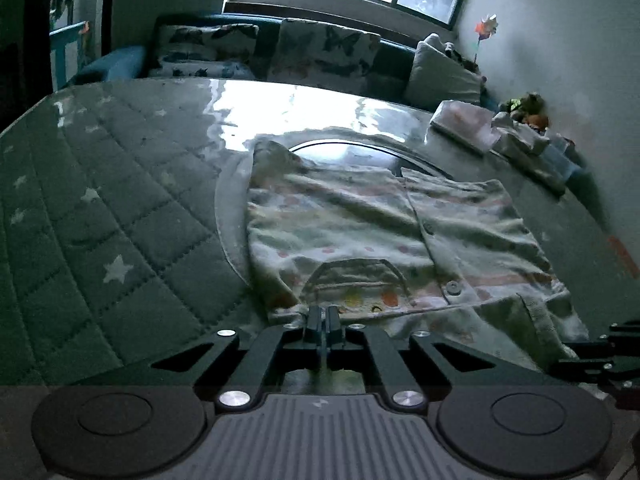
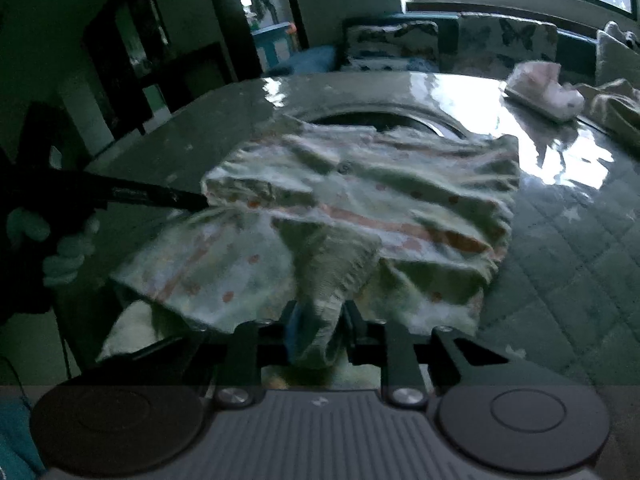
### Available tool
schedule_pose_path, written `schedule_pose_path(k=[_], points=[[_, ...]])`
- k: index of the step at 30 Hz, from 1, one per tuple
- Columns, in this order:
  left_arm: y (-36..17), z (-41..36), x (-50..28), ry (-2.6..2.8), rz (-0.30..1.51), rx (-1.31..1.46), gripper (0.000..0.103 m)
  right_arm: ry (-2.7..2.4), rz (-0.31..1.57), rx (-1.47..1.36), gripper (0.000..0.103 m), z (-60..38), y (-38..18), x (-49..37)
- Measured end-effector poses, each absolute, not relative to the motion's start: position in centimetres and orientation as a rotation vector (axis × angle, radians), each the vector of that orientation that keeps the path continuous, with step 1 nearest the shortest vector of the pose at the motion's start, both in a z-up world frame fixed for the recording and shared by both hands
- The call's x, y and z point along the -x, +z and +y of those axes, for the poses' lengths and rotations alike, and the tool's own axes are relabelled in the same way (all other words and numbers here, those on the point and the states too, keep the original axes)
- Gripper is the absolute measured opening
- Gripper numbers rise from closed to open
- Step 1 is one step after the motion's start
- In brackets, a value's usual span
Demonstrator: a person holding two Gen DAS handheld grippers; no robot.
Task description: Fold clothes
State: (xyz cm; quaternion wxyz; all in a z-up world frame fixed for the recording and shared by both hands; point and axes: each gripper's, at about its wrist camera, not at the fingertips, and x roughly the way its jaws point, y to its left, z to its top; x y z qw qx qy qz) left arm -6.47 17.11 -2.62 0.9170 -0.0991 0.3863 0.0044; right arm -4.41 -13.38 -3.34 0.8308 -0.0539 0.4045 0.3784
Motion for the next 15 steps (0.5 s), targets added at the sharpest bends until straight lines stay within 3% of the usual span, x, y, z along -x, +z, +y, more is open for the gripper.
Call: schedule_pose_path(k=[15], points=[[-1.2,13.3,7.2,-0.111,0.787,0.111,0.008,0.826,0.768,0.154,0.023,-10.3,-3.0,1.9]])
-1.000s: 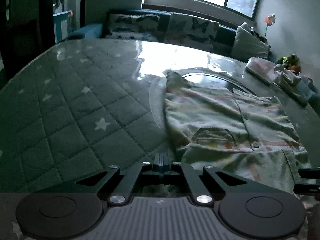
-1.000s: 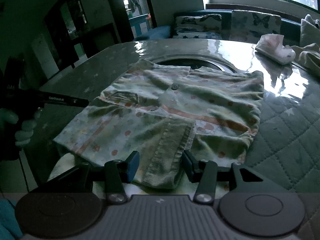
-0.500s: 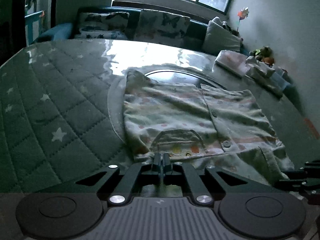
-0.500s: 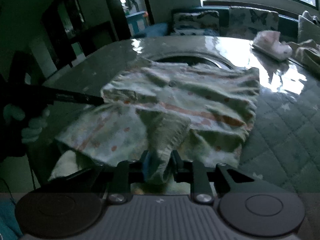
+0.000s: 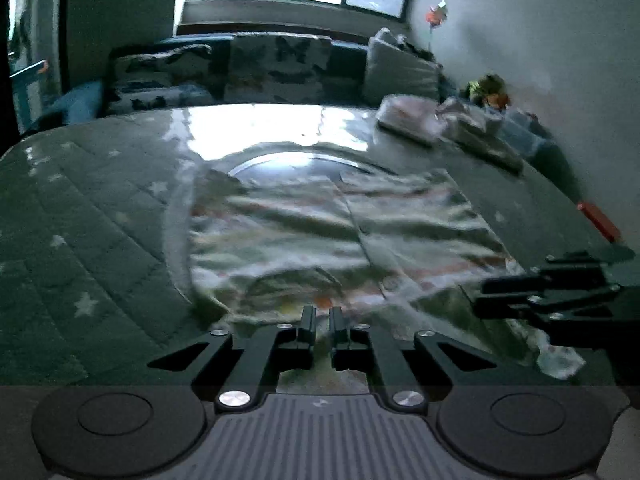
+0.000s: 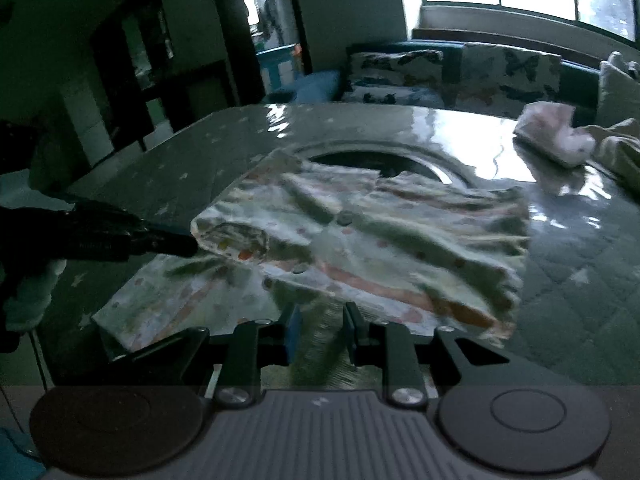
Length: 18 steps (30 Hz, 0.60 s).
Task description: Fold clothes
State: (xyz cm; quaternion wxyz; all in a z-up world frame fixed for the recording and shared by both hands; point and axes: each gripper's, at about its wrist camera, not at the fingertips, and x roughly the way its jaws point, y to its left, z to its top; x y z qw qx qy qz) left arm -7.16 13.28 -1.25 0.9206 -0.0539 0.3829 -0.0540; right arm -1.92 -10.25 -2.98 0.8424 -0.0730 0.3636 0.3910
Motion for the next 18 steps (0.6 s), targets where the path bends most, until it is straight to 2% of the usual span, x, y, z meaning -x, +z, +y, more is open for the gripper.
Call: schedule_pose_path(k=[6,13,17,18], points=[[-1.8,12.5,7.7,-0.125,0.804,0.080,0.014,0.840,0.775,0.194,0.025,-10.2,-3.0,2.7],[-1.7,9.9,8.7,-0.215,0.796,0.035,0.015,0.920,0.768,0.245,0.031,-10.1,-2.7,5.6],[-2.2,9.2,9.6,-0.214,0.804,-0.020,0.020,0.920,0.783,0.266,0.032,-10.6,-3.3,6.5],[-2.1,9.2,10.0,-0.214,0.803,-0.026,0.024,0.923,0.782,0.270,0.033,-10.7,-3.2,6.7]])
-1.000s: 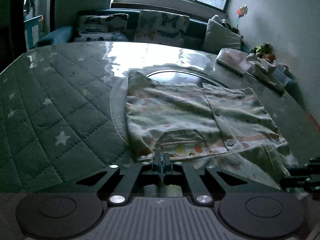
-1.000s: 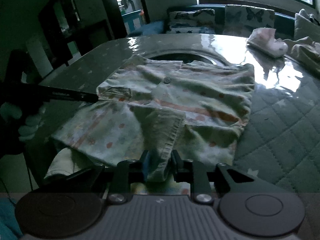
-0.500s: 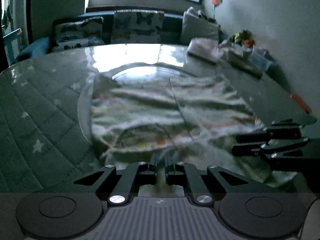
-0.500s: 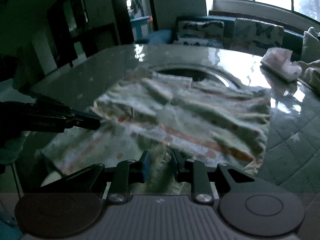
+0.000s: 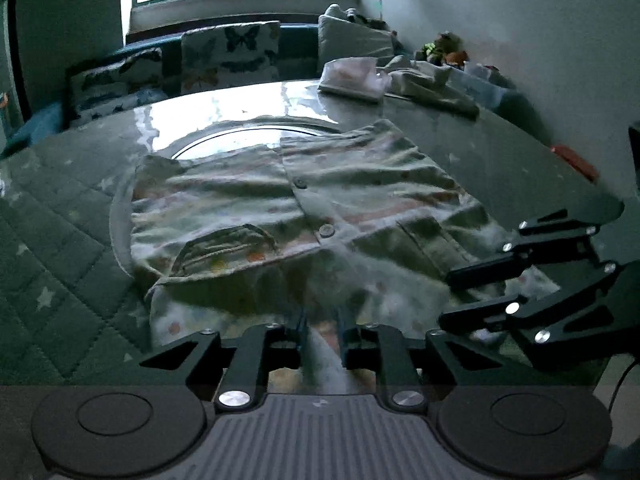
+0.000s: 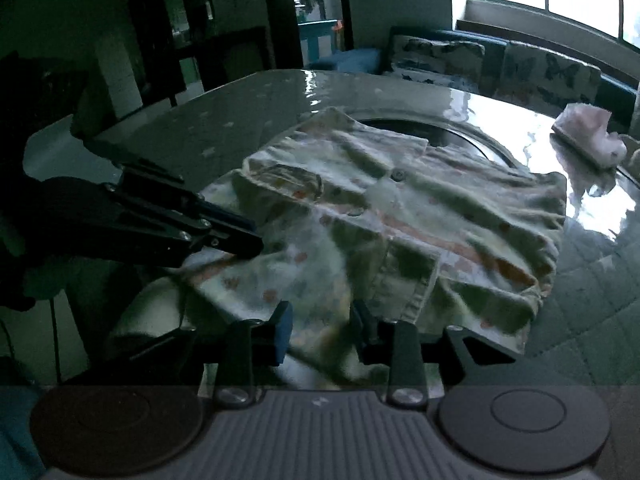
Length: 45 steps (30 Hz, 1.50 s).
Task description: Fold clothes
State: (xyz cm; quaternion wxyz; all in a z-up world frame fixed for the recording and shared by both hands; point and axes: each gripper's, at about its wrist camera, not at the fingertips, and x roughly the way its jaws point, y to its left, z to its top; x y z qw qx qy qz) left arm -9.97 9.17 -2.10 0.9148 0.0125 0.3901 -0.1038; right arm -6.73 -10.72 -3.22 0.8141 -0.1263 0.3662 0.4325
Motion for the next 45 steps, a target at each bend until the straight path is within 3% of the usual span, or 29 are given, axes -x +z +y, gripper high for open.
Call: schedule_pose_path(k=[4,13,17,20,27,29,32,33,39,45], points=[[-1.7,9.0,11.4,-0.215,0.809,-0.047,0.034,0.927,0.783,0.287,0.037,-11.2,-3.1,7.6],[-0.7,8.9,14.6,-0.186,0.850,-0.015,0.037,0.923,0.762,0.329,0.041,-12.1,-2.5,9.2],[0.3,8.9,15.7,-0.189,0.865,0.027,0.045,0.918,0.740,0.357,0.044,-12.8,-1.8,9.9],[0.3,9.0,16.0,-0.197,0.896,0.051,0.045,0.908,0.734,0.377,0.050,-13.6,-1.5,10.2],[0.0,9.1,16.1,-0.230,0.958,0.141,0.045,0.896,0.737,0.438,0.051,-15.0,-1.6,11.1],[-0.4,9.0,16.0,-0.241,0.981,0.165,0.045,0.894,0.735,0.458,0.057,-15.2,-1.8,11.3],[-0.5,8.9,16.0,-0.271,0.995,0.181,0.038,0.904,0.725,0.489,0.058,-15.4,-2.0,11.9],[-0.3,8.9,16.0,-0.279,0.989,0.180,0.030,0.912,0.725,0.495,0.059,-15.4,-2.0,12.0],[1.4,9.8,15.0,-0.296,0.929,0.189,0.016,0.950,0.704,0.554,0.064,-15.0,-2.6,12.8],[2.6,10.6,12.8,-0.298,0.883,0.198,0.015,0.990,0.672,0.563,0.066,-14.0,-2.8,12.9]])
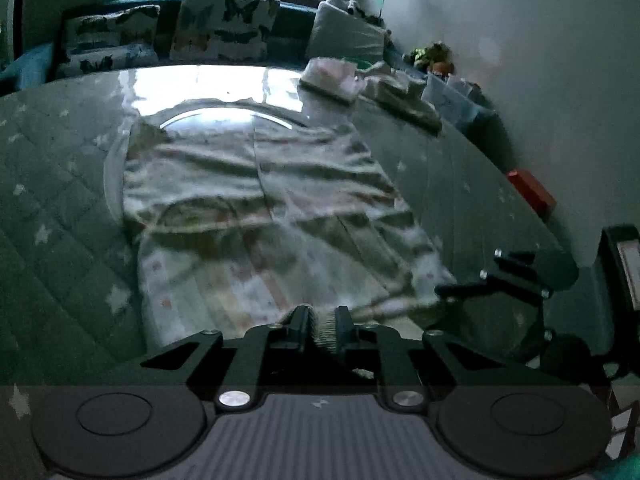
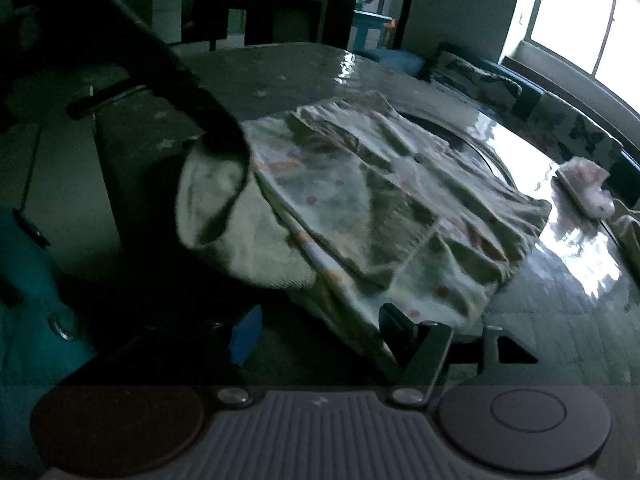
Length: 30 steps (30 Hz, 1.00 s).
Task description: Fold clothes
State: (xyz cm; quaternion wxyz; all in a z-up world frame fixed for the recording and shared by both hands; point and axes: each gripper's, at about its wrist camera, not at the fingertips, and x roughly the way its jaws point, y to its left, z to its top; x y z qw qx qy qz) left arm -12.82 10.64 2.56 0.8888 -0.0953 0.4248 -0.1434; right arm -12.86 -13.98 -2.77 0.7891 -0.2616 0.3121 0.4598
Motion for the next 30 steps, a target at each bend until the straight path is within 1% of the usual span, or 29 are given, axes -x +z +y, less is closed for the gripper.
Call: schedule_pose_path(k=[3,4,7,8,9,10,11,12,13,14,15,16,19,23,30], points=[[2.7,11.1,11.8,-0.301,0.876,0.206,0.015,0.999,0.642,0.546,0.065,-13.2,-2.6,12.5],[2.7,11.2,11.4,-0.301,0.875,0.209,0.015,1.002,0.631,0.531,0.063,-12.8,-2.4,12.1],[2.5,11.4,10.8,-0.300,0.879,0.208,0.015,1.017,0.632,0.498,0.052,-11.7,-2.2,11.2],[2.5,11.6,10.7,-0.299,0.880,0.209,0.015,1.024,0.641,0.485,0.045,-11.3,-2.2,10.8],[2.5,11.8,10.7,-0.297,0.879,0.209,0.016,1.033,0.659,0.463,0.040,-11.2,-2.1,10.2],[2.6,12.1,10.8,-0.296,0.875,0.209,0.017,1.042,0.677,0.440,0.029,-11.0,-2.0,9.6],[2.6,12.4,11.0,-0.297,0.869,0.207,0.017,1.045,0.696,0.409,0.023,-11.0,-1.8,9.0],[2.7,12.6,11.3,-0.297,0.861,0.200,0.020,1.049,0.715,0.378,0.022,-11.0,-1.5,8.3],[2.7,12.8,11.7,-0.297,0.852,0.190,0.029,1.047,0.727,0.349,0.020,-11.0,-1.3,7.8],[2.8,13.1,12.0,-0.297,0.843,0.180,0.035,1.045,0.739,0.321,0.019,-11.1,-1.0,7.2],[2.9,13.3,12.4,-0.297,0.833,0.171,0.049,1.046,0.746,0.300,0.018,-11.1,-0.7,6.7],[2.9,13.5,12.8,-0.289,0.825,0.152,0.058,1.048,0.750,0.287,0.018,-11.1,-0.5,6.3],[2.5,13.3,13.7,-0.290,0.815,0.087,0.069,1.049,0.763,0.263,0.018,-11.1,-0.2,5.5],[2.1,12.7,14.4,-0.317,0.795,0.017,0.076,1.029,0.775,0.250,0.017,-10.8,-0.2,4.9],[1.3,11.4,14.9,-0.362,0.751,-0.106,0.078,0.993,0.780,0.190,0.017,-11.4,0.2,3.7]])
